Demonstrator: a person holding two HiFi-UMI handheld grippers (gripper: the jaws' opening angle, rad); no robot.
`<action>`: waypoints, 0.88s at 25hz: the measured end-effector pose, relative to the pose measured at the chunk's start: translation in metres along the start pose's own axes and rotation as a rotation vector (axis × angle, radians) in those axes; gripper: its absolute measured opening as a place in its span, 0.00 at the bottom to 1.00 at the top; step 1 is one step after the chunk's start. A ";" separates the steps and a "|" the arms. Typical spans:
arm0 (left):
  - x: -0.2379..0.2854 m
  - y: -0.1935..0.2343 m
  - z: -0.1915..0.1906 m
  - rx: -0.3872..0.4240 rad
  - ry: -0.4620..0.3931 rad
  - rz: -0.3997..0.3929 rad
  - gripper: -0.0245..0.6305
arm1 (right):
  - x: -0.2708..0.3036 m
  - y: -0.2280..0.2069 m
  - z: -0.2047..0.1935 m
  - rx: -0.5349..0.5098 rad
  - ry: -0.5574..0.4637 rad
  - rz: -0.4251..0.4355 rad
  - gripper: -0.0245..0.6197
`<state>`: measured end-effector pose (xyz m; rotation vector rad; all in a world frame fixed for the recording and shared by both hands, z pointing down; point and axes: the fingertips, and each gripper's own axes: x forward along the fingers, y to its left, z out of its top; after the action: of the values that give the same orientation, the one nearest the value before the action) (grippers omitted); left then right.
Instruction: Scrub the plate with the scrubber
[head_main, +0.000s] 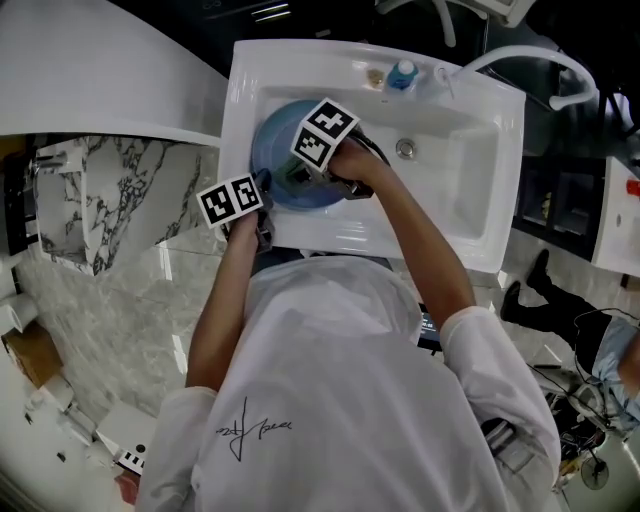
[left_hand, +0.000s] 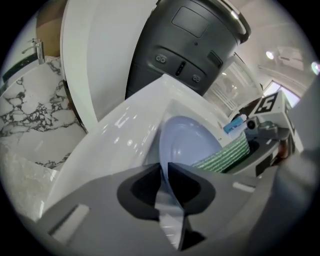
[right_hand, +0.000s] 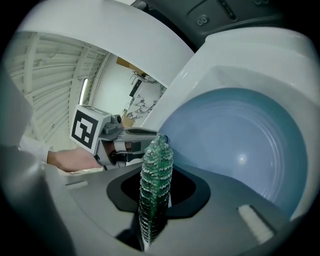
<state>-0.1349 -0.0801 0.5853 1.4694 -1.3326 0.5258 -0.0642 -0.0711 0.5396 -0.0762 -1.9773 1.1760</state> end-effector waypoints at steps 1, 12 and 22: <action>0.000 0.001 -0.001 0.003 0.003 0.005 0.19 | 0.004 -0.001 0.002 0.003 0.010 0.007 0.12; 0.001 -0.003 -0.007 0.054 0.046 0.003 0.18 | 0.018 -0.027 0.027 0.033 -0.001 0.004 0.12; 0.000 -0.005 -0.007 0.039 0.066 -0.028 0.19 | 0.017 -0.039 0.043 0.003 -0.066 -0.018 0.13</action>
<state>-0.1283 -0.0746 0.5863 1.4883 -1.2547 0.5802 -0.0913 -0.1157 0.5695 -0.0179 -2.0302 1.1830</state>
